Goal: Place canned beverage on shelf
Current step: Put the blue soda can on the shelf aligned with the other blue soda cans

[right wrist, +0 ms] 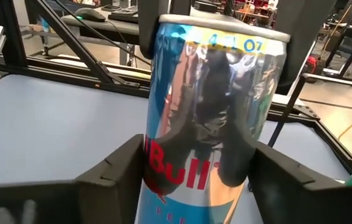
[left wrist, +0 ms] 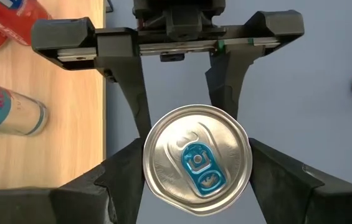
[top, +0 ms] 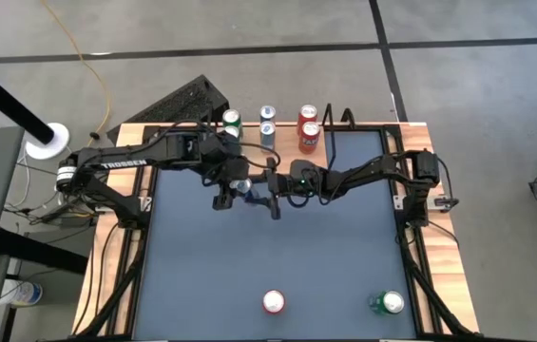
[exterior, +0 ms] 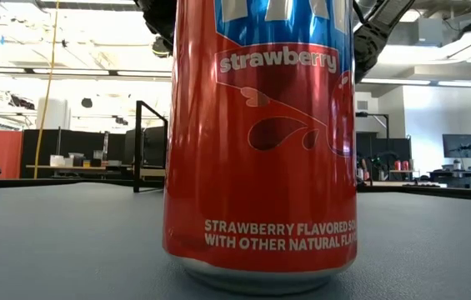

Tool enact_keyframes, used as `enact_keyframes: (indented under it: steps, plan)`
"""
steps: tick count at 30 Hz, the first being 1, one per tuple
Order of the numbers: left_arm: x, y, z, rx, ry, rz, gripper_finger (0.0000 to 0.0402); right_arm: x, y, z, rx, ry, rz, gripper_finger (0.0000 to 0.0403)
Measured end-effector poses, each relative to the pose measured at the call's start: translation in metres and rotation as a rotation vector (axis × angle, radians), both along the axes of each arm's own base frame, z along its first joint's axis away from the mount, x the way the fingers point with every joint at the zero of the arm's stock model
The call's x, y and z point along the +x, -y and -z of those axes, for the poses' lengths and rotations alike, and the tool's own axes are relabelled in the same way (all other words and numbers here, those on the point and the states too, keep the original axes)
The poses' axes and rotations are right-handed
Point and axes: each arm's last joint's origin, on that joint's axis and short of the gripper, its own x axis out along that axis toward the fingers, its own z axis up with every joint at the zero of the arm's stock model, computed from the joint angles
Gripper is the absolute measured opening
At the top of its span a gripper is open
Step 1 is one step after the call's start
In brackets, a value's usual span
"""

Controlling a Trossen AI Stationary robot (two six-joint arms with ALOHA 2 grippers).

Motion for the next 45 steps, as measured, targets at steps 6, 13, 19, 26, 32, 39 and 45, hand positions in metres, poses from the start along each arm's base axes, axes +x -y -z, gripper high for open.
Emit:
enact_keyframes:
  steps: [6, 13, 19, 26, 32, 39, 45]
  plan:
    - [0.0, -0.001, 0.0, 0.051, -0.005, -0.02, 0.0236, 0.0, 0.001, 0.0, -0.01, 0.0, 0.001, 0.0177]
    - [0.0, -0.002, 0.0, 0.061, -0.005, -0.018, 0.0236, 0.0, 0.001, 0.0, -0.009, 0.0, 0.002, 0.0165]
    - [-0.008, -0.001, -0.009, 0.077, 0.027, -0.036, 0.0236, 0.0, 0.003, -0.004, -0.011, 0.023, 0.007, 0.0171]
    - [-0.026, 0.002, -0.027, 0.076, 0.09, -0.065, 0.0236, 0.0, 0.008, -0.006, 0.005, 0.039, 0.019, 0.0171]
    - [-0.036, 0.003, -0.035, 0.082, 0.116, -0.077, 0.0236, -0.002, 0.011, -0.011, 0.009, 0.06, 0.027, 0.0171]
    - [-0.037, 0.004, -0.035, 0.079, 0.124, -0.079, 0.0236, -0.006, 0.011, -0.019, 0.016, 0.066, 0.028, 0.0171]
    - [-0.036, 0.004, -0.019, 0.042, 0.071, -0.049, 0.0236, -0.006, 0.007, -0.016, 0.023, 0.036, 0.022, 0.0171]
